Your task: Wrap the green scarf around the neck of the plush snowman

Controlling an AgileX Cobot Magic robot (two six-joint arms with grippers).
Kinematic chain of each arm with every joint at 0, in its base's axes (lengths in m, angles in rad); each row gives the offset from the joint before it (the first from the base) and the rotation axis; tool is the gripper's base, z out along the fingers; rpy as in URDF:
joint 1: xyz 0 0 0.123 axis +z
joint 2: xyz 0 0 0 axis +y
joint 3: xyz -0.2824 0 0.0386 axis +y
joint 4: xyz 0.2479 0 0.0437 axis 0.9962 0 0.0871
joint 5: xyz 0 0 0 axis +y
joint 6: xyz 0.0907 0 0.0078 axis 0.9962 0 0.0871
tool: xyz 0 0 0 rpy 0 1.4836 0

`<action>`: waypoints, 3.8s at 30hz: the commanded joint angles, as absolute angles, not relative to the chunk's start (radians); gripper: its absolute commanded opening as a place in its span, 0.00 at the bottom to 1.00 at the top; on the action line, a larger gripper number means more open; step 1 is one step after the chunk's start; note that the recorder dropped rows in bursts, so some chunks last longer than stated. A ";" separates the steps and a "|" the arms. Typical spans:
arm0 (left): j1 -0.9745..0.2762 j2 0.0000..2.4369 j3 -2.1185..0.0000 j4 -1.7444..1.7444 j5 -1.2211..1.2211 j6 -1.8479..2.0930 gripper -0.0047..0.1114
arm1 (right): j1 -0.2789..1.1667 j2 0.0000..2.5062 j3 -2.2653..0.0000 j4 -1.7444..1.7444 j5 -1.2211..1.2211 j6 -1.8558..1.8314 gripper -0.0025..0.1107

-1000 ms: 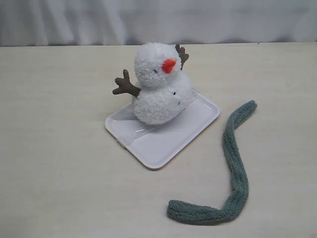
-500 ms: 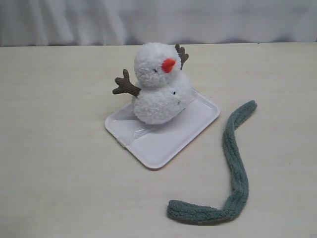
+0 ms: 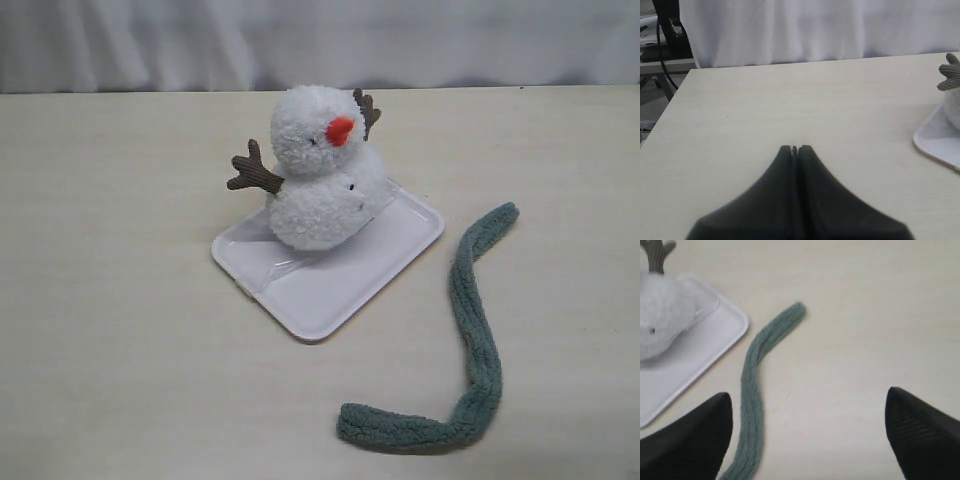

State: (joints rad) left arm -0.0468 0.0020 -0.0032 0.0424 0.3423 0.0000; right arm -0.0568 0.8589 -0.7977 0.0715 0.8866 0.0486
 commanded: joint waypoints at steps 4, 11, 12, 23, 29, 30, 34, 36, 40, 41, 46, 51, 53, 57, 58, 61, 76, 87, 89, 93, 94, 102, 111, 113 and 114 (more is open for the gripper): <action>-0.048 0.000 0.000 0.040 0.332 0.000 0.04 | -0.055 1.156 -0.726 0.372 0.950 -0.173 0.69; -0.048 0.000 0.000 0.040 0.332 0.000 0.04 | 0.148 1.442 -0.676 0.373 0.745 -0.160 0.69; -0.048 0.000 0.000 0.040 0.332 0.000 0.04 | 0.183 1.485 -0.684 0.371 0.693 -0.160 0.69; -0.048 0.000 0.000 0.040 0.332 0.000 0.04 | 0.259 1.820 -0.813 0.088 0.602 0.162 0.67; -0.048 0.000 0.000 0.040 0.332 0.000 0.04 | 0.259 1.856 -0.814 0.088 0.575 0.123 0.38; -0.048 0.000 0.000 0.040 0.332 0.000 0.04 | 0.259 1.856 -0.814 0.088 0.577 0.116 0.34; -0.048 0.000 0.000 0.040 0.332 0.000 0.04 | 0.259 1.856 -0.814 0.129 0.577 0.000 0.10; -0.048 0.000 0.000 0.040 0.332 0.000 0.04 | 0.259 1.847 -0.814 0.156 0.577 -0.033 0.06; -0.048 0.000 0.000 0.040 0.332 0.000 0.04 | 0.259 1.764 -0.814 0.175 0.589 -0.048 0.06; -0.048 0.000 0.000 0.040 0.332 0.000 0.04 | 0.259 1.730 -0.816 0.172 0.601 -0.048 0.06; -0.048 0.000 0.000 0.040 0.332 0.000 0.04 | 0.259 1.548 -0.900 0.171 0.770 -0.048 0.06; -0.048 0.000 0.000 0.040 0.332 0.000 0.04 | 0.259 1.380 -1.045 0.219 0.908 -0.048 0.06; -0.048 0.000 0.000 0.040 0.332 0.000 0.04 | 0.259 1.314 -1.109 0.254 0.934 -0.048 0.06; -0.048 0.000 0.000 0.040 0.332 0.000 0.04 | 0.259 1.200 -1.254 0.327 0.947 -0.048 0.06; -0.048 0.000 0.000 0.040 0.332 0.000 0.04 | 0.259 1.188 -1.283 0.336 0.949 -0.048 0.06; -0.048 0.000 0.000 0.040 0.332 0.000 0.04 | 0.259 1.178 -1.360 0.382 0.980 -0.041 0.06; -0.048 0.000 0.000 0.040 0.332 0.000 0.04 | 0.867 1.428 -1.397 -0.163 1.034 -0.420 0.06; -0.048 0.000 0.000 0.040 0.332 0.000 0.04 | 0.921 1.667 -1.397 -1.116 0.811 -0.426 0.06; -0.048 0.000 0.000 0.040 0.332 0.000 0.04 | 0.882 1.696 -1.397 -1.116 0.664 -0.441 0.06; -0.048 0.000 0.000 0.040 0.332 0.000 0.04 | 0.845 1.741 -1.397 -1.116 0.544 -0.590 0.06; -0.048 0.000 0.000 0.040 0.332 0.000 0.04 | 0.840 1.749 -1.399 -1.116 0.542 -0.628 0.06; -0.048 0.000 0.000 0.040 0.332 0.000 0.04 | 0.869 1.639 -1.419 -1.007 0.616 -0.601 0.06; -0.048 0.000 0.000 0.040 0.332 0.000 0.04 | 0.757 1.487 -1.274 -0.815 0.670 -0.830 0.06; -0.048 0.000 0.000 0.040 0.332 0.000 0.04 | 0.696 1.528 -1.274 -0.837 0.565 -0.822 0.06; -0.048 0.000 0.000 0.040 0.332 0.000 0.04 | 0.671 1.559 -1.274 -0.837 0.474 -0.813 0.06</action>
